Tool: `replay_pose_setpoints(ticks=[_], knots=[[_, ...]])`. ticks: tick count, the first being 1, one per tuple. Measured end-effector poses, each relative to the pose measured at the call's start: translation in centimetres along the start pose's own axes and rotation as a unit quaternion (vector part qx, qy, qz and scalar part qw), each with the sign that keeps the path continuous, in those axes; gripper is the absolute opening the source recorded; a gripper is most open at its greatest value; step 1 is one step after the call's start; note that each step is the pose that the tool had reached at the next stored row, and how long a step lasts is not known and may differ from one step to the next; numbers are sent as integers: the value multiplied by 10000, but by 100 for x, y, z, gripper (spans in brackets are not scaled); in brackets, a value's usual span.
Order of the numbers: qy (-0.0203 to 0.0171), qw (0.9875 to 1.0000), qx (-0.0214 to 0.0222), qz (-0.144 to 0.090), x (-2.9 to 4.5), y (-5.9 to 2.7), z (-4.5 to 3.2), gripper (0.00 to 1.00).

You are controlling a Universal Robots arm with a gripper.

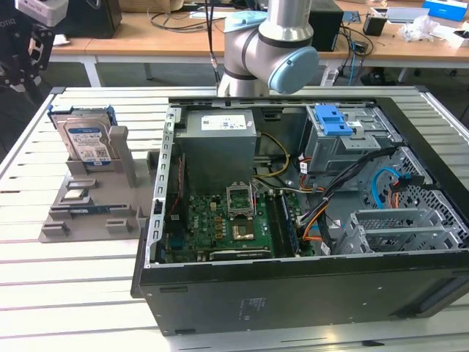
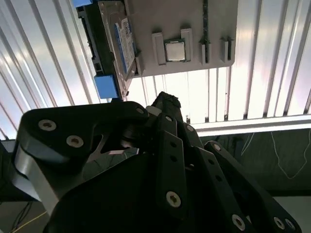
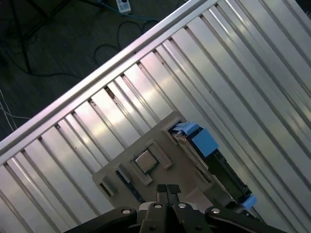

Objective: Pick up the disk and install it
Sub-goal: 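Pick up the disk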

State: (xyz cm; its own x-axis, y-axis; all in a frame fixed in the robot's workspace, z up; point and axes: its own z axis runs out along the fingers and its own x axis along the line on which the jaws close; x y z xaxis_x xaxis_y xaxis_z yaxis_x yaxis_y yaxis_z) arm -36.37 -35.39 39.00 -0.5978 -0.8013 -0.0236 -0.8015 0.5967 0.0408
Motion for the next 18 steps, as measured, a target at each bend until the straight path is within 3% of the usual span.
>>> replay_pose_setpoints(ticks=[5,10,16,18], knots=[[17,9992,-10,-411,0,0,0,11],[33,9967,-19,-814,0,0,0,11],[50,9925,-29,-1223,0,-1,0,11],[58,9899,-34,-1419,0,0,0,11]])
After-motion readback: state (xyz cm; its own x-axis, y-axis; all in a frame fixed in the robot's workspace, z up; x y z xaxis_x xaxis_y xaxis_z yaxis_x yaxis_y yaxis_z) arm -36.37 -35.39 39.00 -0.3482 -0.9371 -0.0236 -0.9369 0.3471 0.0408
